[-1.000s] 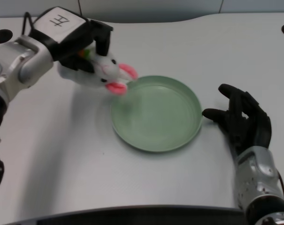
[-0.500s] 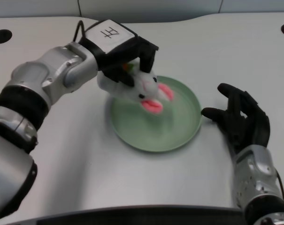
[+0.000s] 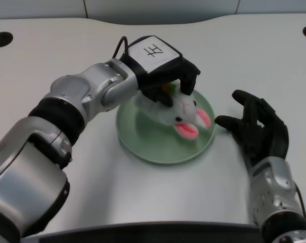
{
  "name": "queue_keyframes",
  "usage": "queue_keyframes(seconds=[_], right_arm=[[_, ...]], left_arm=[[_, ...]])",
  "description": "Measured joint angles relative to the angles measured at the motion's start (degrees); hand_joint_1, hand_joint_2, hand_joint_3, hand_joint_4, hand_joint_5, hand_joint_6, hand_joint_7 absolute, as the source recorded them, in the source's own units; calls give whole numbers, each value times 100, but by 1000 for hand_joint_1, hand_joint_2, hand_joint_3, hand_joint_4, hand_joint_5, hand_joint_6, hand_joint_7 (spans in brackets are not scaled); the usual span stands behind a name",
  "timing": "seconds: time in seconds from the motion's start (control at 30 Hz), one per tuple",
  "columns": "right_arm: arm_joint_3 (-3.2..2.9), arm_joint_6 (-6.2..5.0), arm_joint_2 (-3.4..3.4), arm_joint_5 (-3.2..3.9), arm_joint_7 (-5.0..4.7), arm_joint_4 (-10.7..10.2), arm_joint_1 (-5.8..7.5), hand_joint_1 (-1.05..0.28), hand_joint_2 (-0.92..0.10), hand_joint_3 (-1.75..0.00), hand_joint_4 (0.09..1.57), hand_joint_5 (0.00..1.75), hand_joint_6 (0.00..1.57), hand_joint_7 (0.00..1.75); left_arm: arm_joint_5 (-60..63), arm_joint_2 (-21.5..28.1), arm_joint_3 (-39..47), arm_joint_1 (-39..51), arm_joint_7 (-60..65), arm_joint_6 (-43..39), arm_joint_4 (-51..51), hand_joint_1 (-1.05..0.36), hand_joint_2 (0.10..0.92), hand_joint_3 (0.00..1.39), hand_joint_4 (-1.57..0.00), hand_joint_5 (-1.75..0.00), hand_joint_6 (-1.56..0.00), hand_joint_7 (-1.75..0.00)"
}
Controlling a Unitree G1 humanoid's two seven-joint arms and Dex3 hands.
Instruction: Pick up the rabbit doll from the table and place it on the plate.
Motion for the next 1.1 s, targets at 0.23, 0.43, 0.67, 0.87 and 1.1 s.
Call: queue_keyframes(seconds=[0.23,0.43,0.67,0.87,1.1], right_arm=[[5,29,14,8,-5,-63,27,-404,-921,-414,700,1142,655,790],[3,75,21,20,15,-138,63,-394,-921,-431,706,1166,631,796],[4,106,8,13,40,-172,81,-414,-921,-411,697,1163,638,811],[3,106,8,13,45,-172,81,-401,-921,-423,683,1149,633,811],[4,102,-1,1,34,-127,58,-396,-921,-422,666,1144,643,816]], left_arm=[[56,-127,-131,-59,67,33,133,-234,830,2,-871,-1594,-873,-935],[61,-122,-165,-65,-63,269,144,-561,815,5,-716,-1188,-760,-799],[35,14,-168,-89,-1197,590,-64,-966,919,58,-284,-177,-337,-13],[38,96,-171,-115,-1706,751,-405,-1047,921,185,-8,-5,-28,0],[-131,282,15,-93,-1747,716,-728,-1048,921,195,1,1,-18,-9]])
